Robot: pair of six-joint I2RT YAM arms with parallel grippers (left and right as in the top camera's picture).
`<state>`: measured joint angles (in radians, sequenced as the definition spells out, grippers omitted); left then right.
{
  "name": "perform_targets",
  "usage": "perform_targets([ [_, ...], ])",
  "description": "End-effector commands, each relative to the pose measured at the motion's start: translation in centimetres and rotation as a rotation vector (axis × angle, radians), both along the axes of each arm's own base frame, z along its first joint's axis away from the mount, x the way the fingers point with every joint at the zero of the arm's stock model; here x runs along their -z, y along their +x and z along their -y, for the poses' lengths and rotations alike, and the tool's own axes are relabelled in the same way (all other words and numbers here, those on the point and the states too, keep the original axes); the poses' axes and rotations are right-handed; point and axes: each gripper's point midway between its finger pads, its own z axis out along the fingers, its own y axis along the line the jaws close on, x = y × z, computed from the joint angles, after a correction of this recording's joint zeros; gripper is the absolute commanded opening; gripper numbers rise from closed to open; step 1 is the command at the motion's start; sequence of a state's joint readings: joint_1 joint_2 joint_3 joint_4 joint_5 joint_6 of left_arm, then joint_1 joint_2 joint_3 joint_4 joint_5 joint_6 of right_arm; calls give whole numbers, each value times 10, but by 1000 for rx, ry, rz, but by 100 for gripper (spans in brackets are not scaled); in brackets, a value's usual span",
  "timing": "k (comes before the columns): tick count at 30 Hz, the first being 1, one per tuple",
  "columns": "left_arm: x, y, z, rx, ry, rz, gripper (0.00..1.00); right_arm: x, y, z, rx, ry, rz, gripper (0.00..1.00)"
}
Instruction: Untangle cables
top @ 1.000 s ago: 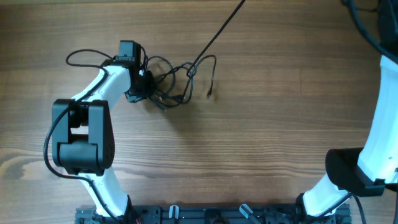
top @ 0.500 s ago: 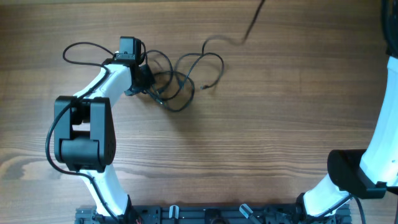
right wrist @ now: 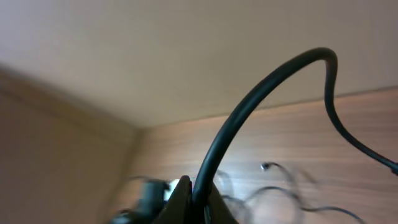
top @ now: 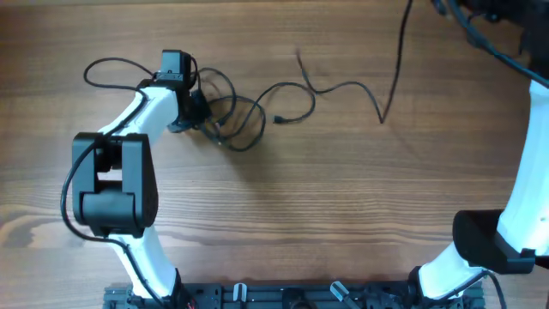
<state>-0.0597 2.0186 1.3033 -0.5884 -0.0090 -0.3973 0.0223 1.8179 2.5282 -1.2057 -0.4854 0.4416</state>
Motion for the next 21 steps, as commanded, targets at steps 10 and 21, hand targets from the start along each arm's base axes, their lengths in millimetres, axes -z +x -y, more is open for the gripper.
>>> perform_targets([
  [10, -21, -68, 31, 116, -194, -192, 34, 162, 10, 37, 8, -354, -404, 5],
  [21, -114, -64, 51, 245, -218, -20, 100, 179, -6, 29, -86, -391, -459, 5],
])
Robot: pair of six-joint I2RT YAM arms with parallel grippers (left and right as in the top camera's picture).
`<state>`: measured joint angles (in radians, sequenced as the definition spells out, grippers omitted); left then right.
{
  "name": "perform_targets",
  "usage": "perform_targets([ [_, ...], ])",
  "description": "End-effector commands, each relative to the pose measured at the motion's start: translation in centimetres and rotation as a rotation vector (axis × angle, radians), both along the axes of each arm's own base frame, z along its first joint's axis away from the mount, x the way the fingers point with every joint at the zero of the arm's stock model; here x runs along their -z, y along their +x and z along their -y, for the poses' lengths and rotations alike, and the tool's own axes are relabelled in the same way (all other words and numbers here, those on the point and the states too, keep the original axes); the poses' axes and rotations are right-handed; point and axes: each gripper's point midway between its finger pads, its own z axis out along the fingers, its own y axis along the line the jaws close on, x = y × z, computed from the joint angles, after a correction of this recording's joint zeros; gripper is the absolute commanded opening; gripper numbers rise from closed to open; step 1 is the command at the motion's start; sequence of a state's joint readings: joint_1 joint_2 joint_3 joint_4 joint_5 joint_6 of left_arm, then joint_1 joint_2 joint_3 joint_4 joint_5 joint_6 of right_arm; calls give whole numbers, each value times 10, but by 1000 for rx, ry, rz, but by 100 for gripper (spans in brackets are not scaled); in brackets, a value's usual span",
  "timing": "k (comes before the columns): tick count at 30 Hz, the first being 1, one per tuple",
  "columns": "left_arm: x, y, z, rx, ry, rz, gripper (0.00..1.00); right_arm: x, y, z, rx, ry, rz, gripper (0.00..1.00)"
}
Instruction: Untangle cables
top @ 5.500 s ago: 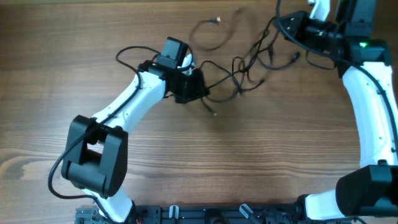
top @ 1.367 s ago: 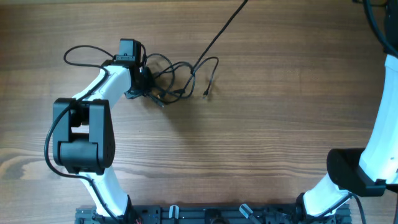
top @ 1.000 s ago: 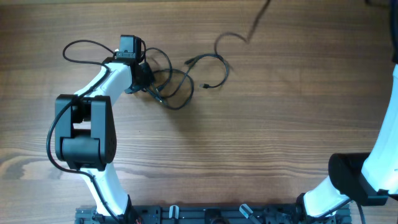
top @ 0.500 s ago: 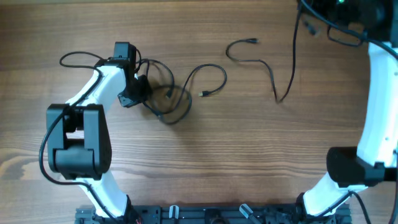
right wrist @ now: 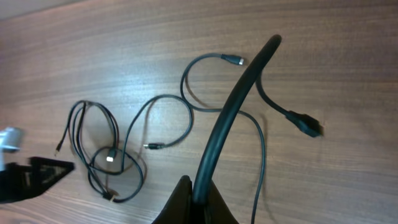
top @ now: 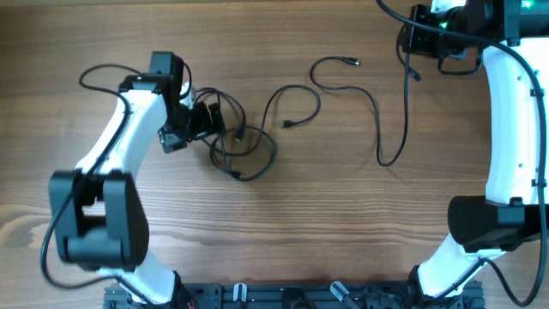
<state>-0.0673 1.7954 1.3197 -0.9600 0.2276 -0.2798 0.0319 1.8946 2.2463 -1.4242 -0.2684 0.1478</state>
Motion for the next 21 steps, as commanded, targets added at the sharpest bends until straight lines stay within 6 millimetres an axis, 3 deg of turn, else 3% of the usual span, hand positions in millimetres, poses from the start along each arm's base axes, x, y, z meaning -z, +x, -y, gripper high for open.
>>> perform_targets([
  [1, -51, 5, 17, 77, -42, 148, 100, 8, -6, -1, -41, -22, -27, 5],
  [6, -100, 8, 56, 173, -245, 298, 100, 14, -6, -2, -66, -31, -42, 7],
  [10, -106, 16, 63, 141, -294, 319, 100, 34, 0, -14, -141, -22, -82, 12],
  [15, -106, 17, 62, 140, -291, 325, 100, 84, 16, -31, -179, -86, -170, 14],
  [18, -106, 17, 62, 140, -291, 325, 100, 127, 41, -35, -179, -171, -195, 14],
  [21, -106, 16, 62, 140, -291, 321, 100, 157, 62, -33, -172, -218, -191, 23],
])
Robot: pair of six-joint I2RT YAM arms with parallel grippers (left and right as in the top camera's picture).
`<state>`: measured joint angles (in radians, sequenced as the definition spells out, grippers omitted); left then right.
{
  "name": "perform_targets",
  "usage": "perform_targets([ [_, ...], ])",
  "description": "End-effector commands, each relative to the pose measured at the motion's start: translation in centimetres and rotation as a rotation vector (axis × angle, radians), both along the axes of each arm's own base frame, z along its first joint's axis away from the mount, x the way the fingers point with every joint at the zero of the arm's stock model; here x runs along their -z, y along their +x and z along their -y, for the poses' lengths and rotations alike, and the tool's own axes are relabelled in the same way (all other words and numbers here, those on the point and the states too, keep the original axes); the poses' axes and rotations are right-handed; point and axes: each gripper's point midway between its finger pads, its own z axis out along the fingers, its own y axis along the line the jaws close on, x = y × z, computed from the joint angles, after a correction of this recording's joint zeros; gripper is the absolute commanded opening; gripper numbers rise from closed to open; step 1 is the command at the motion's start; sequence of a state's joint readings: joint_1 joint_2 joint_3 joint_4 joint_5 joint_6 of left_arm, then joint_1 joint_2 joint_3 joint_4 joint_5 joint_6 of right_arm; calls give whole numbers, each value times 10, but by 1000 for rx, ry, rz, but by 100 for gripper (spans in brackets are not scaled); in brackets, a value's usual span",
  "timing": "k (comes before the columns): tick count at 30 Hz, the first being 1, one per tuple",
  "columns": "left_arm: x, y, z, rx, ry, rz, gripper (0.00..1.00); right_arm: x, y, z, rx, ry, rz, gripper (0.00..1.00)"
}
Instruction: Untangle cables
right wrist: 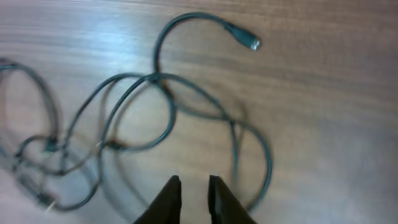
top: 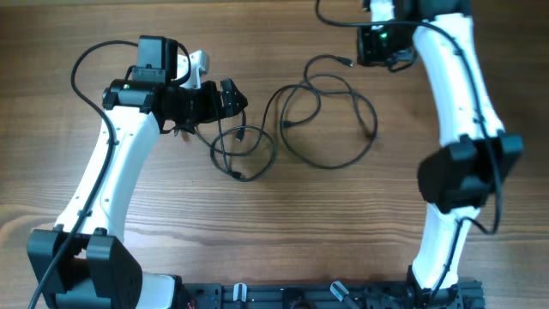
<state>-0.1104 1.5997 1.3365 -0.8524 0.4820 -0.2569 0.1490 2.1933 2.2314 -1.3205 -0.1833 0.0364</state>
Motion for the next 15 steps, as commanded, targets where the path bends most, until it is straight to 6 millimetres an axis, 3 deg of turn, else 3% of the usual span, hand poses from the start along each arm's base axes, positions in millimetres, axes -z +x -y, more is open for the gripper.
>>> perform_targets([
  [1, -10, 1, 4, 4, -25, 16, 100, 33, 17, 10, -16, -88, -1, 31],
  [3, -10, 2, 3, 2, -25, 17, 100, 41, 26, 9, -78, -103, 24, 48],
  [7, -10, 2, 3, 3, -25, 17, 100, 62, 28, 7, -248, -146, 25, 65],
  [15, -10, 2, 3, 3, -25, 17, 100, 124, 8, 4, -426, -142, -123, 66],
])
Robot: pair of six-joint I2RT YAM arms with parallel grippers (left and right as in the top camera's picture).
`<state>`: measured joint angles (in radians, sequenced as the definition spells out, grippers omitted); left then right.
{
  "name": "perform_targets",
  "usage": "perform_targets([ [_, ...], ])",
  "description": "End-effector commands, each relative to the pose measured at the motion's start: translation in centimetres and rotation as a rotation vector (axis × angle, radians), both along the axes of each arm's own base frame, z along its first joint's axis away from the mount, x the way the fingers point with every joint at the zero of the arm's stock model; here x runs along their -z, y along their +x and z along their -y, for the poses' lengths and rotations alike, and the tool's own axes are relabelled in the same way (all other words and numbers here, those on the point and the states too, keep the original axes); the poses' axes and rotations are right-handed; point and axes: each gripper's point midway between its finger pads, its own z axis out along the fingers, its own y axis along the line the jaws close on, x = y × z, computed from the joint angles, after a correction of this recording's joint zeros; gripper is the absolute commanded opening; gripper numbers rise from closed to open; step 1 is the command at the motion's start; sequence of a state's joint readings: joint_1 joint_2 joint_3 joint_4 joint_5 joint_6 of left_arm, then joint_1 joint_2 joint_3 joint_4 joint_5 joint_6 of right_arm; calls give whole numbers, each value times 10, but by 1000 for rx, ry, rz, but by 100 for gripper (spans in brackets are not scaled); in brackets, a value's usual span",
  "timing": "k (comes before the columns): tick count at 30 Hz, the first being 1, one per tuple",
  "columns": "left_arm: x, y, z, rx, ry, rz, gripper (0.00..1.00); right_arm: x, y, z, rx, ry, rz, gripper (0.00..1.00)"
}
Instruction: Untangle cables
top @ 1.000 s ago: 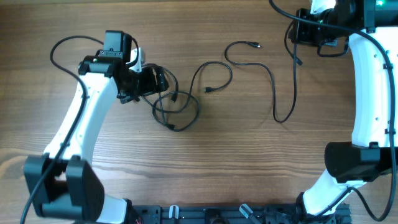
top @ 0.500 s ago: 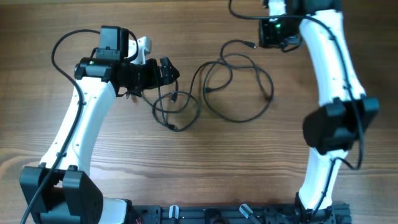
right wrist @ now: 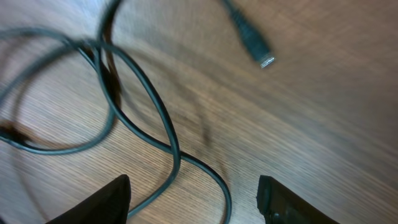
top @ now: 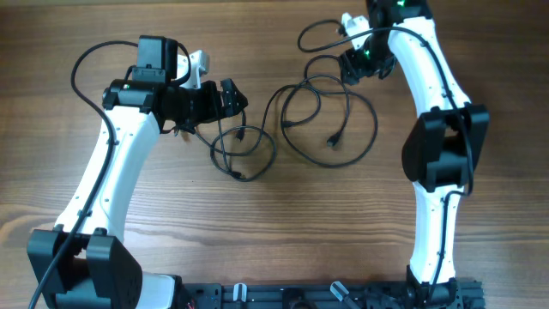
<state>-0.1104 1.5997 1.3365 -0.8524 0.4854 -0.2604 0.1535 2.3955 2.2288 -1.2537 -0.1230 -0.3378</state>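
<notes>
Black cables lie looped on the wooden table. A small tangle point(top: 244, 148) sits left of centre, and wider loops point(top: 330, 116) of another cable overlap to its right, one plug end point(top: 333, 140) lying inside them. My right gripper point(top: 353, 58) hovers low over the top of the wide loops, open wide; its wrist view shows the gripper point(right wrist: 194, 182) with a cable strand point(right wrist: 168, 146) on the wood between the fingers point(right wrist: 112, 199) and a plug point(right wrist: 255, 46) beyond. My left gripper point(top: 230, 96) is just above the small tangle, fingers apparently spread, holding nothing I can see.
The left arm's own cable point(top: 86, 60) arcs at the far left. The right arm point(top: 437, 129) runs down the right side of the table point(top: 274, 240). A cable end point(top: 309, 34) curls near the table's far edge beside the right gripper.
My right gripper has dropped closer to the loops and opened wide from nearly shut. The wide loops have shifted slightly, a plug end now lying inside them. The left arm has not moved.
The right gripper first held a cable lifted far right while the left gripper sat in the tangle. It still held the cable nearer the centre. Then the cable lay in loops, released, and the left gripper stood above the tangle. Now the right gripper is open over the loops.
</notes>
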Motion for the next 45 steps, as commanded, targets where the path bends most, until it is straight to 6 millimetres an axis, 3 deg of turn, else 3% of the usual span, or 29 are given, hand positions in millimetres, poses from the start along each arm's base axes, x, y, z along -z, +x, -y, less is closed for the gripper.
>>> perform_targets([
  [1, -10, 2, 3, 4, -21, 19, 100, 39, -12, -1, -67, -5, -94, 63],
  [3, -10, 2, 3, 4, -21, 19, 100, 52, -14, -6, -69, 19, -123, 53],
  [7, -10, 2, 3, 4, -21, 19, 100, 66, -12, -11, -62, 37, -134, 51],
  [10, -10, 2, 3, 4, -21, 19, 100, 70, -10, -15, -61, 37, -128, 44],
  [12, -10, 2, 3, 4, -21, 19, 100, 71, -6, -16, -33, 38, -116, 33],
  [16, -10, 2, 3, 4, -21, 19, 100, 74, -5, -16, -18, 39, -119, 30],
  [19, -10, 2, 3, 4, -21, 19, 100, 74, -8, -16, -24, 36, -129, 34],
  [22, -10, 2, 3, 4, -21, 19, 100, 74, -15, -17, -87, 29, -145, 55],
  [25, -10, 2, 3, 4, -21, 20, 100, 74, -17, -19, -178, 33, -136, 65],
  [29, -10, 2, 3, 4, -21, 19, 100, 73, -12, -24, -239, 52, -104, 65],
  [33, -10, 2, 3, 4, -21, 19, 100, 73, -11, -23, -233, 41, -102, 52],
  [39, -10, 2, 3, 4, -21, 19, 100, 75, -11, -23, -213, 43, -108, 39],
  [41, -10, 2, 3, 4, -21, 19, 100, 83, -15, -22, -208, 42, -131, 39],
  [45, -10, 2, 3, 4, -21, 19, 100, 98, -18, -19, -157, 28, -167, 28],
])
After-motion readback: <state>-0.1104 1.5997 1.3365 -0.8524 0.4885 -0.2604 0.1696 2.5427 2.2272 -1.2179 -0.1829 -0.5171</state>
